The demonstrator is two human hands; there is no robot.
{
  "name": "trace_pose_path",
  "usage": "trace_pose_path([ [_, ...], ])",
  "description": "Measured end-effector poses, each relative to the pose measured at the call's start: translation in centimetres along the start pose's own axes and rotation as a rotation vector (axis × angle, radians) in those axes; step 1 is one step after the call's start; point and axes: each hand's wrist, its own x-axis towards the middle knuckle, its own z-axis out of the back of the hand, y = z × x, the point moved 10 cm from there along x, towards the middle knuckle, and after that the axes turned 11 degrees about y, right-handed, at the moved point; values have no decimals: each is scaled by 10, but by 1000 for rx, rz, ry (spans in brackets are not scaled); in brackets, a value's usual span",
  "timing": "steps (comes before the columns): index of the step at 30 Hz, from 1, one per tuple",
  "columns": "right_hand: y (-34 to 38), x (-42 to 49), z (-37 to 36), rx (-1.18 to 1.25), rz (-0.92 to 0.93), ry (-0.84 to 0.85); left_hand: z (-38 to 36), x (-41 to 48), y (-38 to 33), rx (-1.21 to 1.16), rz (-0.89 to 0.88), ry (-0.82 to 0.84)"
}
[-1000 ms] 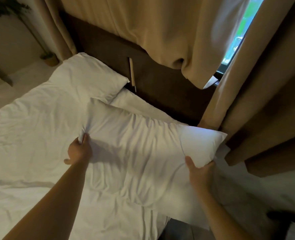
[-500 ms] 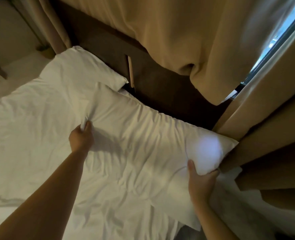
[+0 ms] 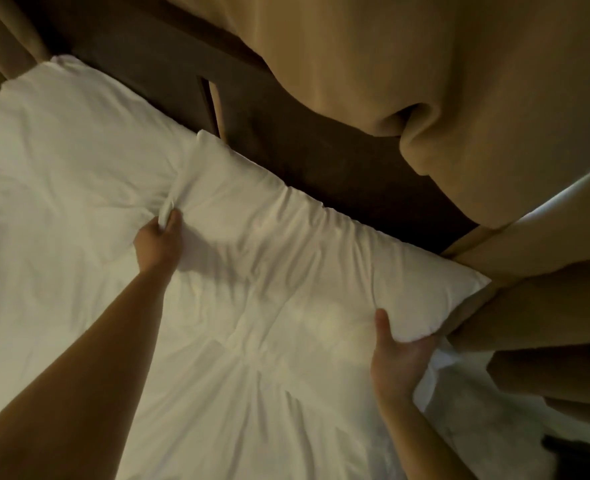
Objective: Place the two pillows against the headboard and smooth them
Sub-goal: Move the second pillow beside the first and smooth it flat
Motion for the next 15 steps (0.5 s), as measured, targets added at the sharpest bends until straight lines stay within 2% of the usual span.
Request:
trace_pose_path([
  [7,-36,25,-3,-81,-52,-41,-31,38,1,111,-56,16],
  [12,-60,36,-6,-132,-135,-17,-56,62,33,354,26,183],
  [15,-74,40,-10,-182,-228,34,-66,57,44,493,66,185],
])
